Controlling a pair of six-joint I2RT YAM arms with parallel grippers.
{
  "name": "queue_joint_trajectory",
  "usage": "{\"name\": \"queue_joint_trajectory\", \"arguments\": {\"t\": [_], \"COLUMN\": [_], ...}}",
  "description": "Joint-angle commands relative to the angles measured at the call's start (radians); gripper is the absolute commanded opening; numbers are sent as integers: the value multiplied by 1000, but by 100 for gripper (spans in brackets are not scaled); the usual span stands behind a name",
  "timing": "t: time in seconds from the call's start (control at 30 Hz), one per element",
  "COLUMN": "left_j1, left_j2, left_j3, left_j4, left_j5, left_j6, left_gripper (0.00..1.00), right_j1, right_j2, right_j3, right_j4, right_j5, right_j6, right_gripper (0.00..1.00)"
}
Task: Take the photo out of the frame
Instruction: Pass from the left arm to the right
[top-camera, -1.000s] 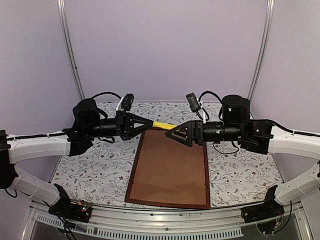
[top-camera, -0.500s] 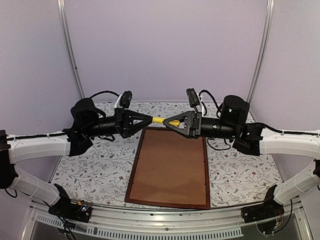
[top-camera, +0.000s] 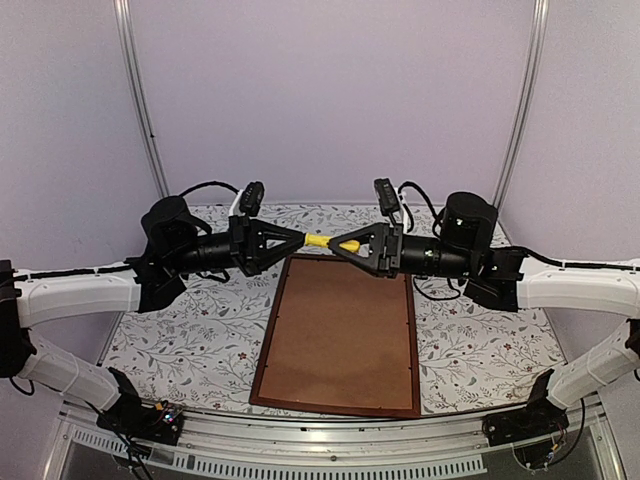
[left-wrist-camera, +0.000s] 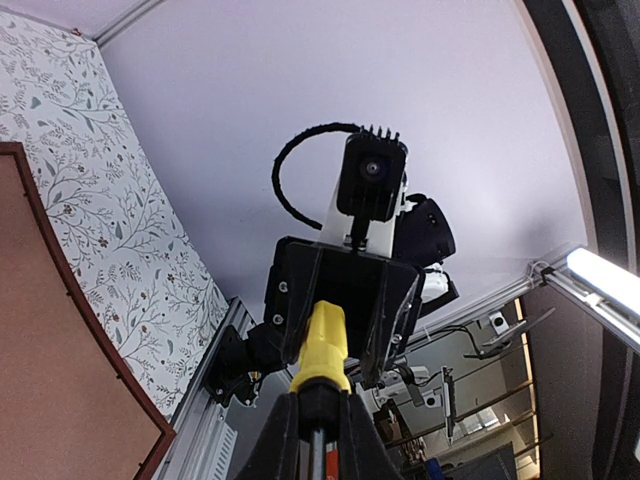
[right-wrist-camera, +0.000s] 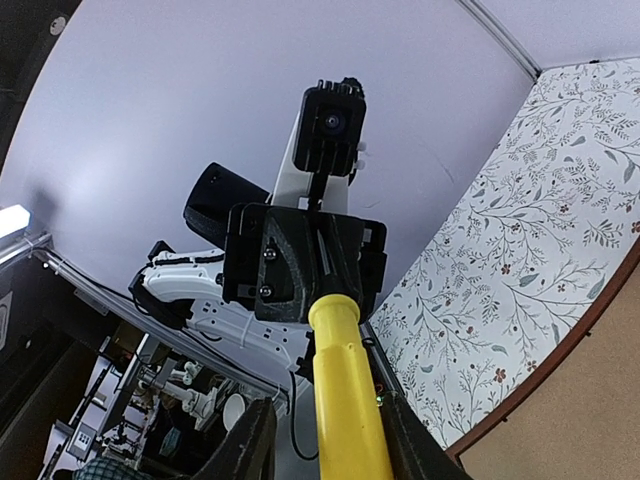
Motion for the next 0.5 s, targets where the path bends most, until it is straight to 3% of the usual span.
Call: {"name": "queue_joint_trajectory", "arguments": {"t": [0.0, 0.47], "left_j1": [-5, -22], "left_j2": [-9, 9], "left_j3": [1, 14], "left_j4": [24, -4], "left_j5": [1, 4], "left_j6": [4, 6], "left_gripper": [0, 0], "right_j1": [-6, -5], "right_j2": [16, 18], "right_j3": [25, 50], "right_j4": [11, -39], "right_j5": [7, 47], "right_j6": [-11, -70], "right_gripper": [37, 34]}}
